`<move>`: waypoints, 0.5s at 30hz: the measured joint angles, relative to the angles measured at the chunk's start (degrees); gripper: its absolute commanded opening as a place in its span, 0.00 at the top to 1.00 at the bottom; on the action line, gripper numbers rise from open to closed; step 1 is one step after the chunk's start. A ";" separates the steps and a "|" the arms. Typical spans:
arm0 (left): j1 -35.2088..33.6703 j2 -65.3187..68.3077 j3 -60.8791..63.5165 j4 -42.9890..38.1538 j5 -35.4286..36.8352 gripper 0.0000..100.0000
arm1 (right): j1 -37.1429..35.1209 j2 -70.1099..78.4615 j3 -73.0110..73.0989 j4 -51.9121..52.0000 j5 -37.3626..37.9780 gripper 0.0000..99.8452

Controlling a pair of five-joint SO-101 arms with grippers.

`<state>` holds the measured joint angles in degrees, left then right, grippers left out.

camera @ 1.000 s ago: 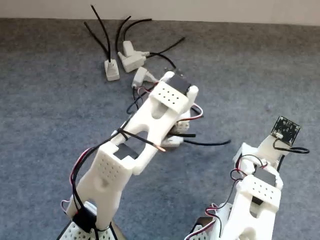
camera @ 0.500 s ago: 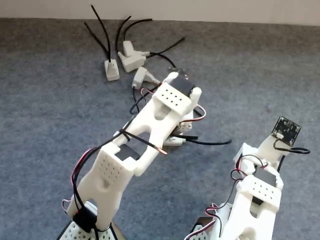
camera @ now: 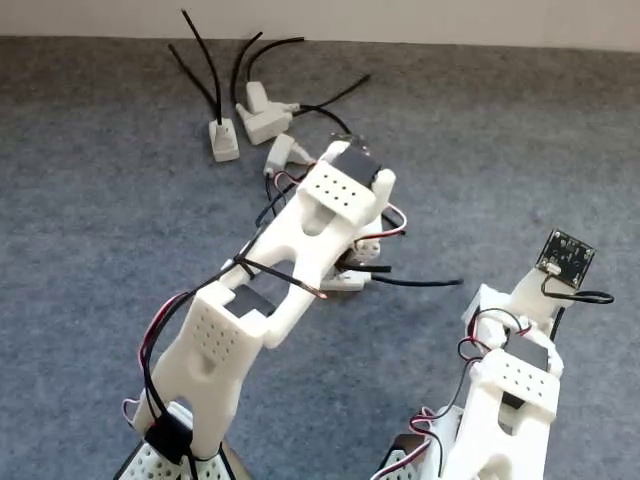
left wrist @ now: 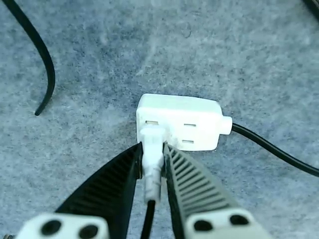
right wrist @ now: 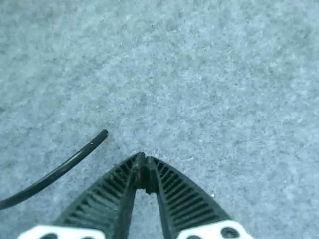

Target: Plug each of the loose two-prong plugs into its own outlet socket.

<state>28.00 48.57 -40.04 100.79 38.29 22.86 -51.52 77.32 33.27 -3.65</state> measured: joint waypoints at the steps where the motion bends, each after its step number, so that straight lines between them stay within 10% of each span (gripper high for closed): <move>1: 0.00 0.00 0.00 0.00 0.00 0.87 | 0.00 0.00 0.00 0.00 0.00 0.99; 6: -0.09 -0.62 0.00 0.00 -4.22 0.69 | 0.00 0.00 0.00 0.00 0.00 0.99; 15: -0.09 -4.48 1.32 -0.62 -5.01 0.68 | 0.00 0.00 0.00 0.00 0.00 0.99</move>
<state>27.91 44.09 -38.73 100.18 33.27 22.86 -51.52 77.32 33.27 -3.65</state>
